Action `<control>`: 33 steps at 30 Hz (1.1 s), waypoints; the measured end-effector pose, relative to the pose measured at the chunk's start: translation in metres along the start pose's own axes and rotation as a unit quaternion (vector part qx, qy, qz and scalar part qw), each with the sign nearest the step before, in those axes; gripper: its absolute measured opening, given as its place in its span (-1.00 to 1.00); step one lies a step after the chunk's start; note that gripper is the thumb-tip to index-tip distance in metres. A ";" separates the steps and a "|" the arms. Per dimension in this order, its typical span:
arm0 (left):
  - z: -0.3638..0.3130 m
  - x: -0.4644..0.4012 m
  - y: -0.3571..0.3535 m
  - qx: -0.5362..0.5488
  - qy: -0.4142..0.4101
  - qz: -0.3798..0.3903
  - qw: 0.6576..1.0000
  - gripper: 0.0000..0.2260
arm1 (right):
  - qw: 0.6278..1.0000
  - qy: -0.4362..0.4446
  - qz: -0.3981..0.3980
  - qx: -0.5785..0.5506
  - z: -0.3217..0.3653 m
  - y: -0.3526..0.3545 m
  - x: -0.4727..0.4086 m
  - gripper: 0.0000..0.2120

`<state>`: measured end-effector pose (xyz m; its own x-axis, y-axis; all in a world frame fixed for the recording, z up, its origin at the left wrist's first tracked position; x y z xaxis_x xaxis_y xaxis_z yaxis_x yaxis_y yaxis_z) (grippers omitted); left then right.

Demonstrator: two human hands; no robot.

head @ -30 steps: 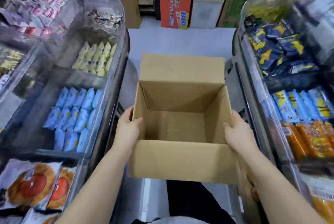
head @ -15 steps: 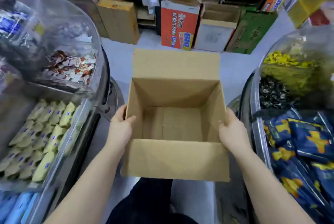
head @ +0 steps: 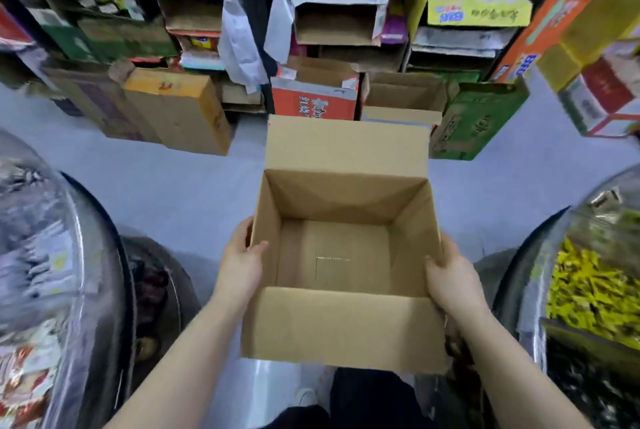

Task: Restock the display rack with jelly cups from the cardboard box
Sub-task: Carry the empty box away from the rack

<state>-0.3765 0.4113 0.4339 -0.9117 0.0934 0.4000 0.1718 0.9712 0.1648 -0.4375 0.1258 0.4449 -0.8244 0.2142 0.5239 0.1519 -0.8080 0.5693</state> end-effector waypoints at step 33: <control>0.296 -0.729 -0.135 -0.264 0.002 0.029 0.964 -0.59 | 0.995 0.022 0.080 0.051 -0.148 -0.120 -0.775 -0.50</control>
<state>0.1546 0.2772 -0.1467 -0.8932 0.1428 0.4263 0.3900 0.7179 0.5767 0.1025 -0.0240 -0.1233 -0.8079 0.0625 0.5861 0.3349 -0.7696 0.5437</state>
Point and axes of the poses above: each hand's wrist, its own x-axis away from the middle knuckle, its own y-axis out of the back of the hand, z = x × y, the point moved 2 cm from there along -x, towards the middle knuckle, and after that the axes turned 15 degrees about z, right-handed, at the moved point
